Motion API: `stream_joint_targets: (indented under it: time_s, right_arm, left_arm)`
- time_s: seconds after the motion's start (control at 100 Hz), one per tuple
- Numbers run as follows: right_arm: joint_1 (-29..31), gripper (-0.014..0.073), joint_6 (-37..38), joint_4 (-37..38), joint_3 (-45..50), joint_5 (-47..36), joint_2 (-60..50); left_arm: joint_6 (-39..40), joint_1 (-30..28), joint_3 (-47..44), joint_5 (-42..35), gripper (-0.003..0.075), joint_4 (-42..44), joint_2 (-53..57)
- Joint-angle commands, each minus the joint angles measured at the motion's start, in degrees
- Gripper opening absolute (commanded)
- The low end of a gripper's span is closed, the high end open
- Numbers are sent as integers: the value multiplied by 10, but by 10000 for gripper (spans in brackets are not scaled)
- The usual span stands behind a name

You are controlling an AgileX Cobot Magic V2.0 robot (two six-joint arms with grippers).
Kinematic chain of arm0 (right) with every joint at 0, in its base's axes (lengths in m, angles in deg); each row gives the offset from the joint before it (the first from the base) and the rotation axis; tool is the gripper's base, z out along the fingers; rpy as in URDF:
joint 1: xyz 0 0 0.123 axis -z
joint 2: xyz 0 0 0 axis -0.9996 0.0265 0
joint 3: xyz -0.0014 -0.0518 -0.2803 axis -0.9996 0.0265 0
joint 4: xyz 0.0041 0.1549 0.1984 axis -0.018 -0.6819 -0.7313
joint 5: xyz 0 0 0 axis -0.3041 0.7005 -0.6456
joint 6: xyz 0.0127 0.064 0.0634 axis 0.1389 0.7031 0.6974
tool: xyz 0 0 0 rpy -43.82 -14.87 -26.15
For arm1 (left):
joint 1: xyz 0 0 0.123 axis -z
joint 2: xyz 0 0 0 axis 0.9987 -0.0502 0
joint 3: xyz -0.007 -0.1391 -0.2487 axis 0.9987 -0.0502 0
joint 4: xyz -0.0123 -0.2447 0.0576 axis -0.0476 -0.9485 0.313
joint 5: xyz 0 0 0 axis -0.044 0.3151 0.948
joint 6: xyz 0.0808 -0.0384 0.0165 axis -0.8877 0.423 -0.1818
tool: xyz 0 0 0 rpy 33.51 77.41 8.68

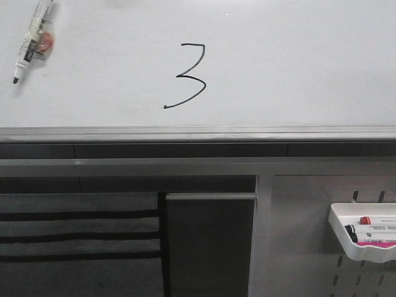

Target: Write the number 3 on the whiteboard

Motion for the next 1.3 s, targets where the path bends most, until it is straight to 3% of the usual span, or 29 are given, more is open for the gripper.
stream_joint_targets:
  time_s: [0.0,0.56,0.66,0.74,0.95,1.29]
  right_arm:
    - [3,-68,-6,-7,-15,-38,7]
    - [0,-68,-6,-7,-10,-41,4]
    - [-36,-68,-6,2,31,-90,-7]
    - [-72,-68,-6,2,93,-175,-35]
    - [-90,-68,-6,2,257,-345,-143]
    - [-91,-68,-10,10,277,-343,-152]
  left_arm:
    - [7,5,-4,-39,-20,1,16]
    - [7,5,-4,-39,-20,1,16]
    - [7,5,-4,-39,-20,1,16]
    - [7,5,-4,-39,-20,1,16]
    - [7,5,-4,-39,-20,1,16]
    - [7,5,-4,-39,-20,1,16]
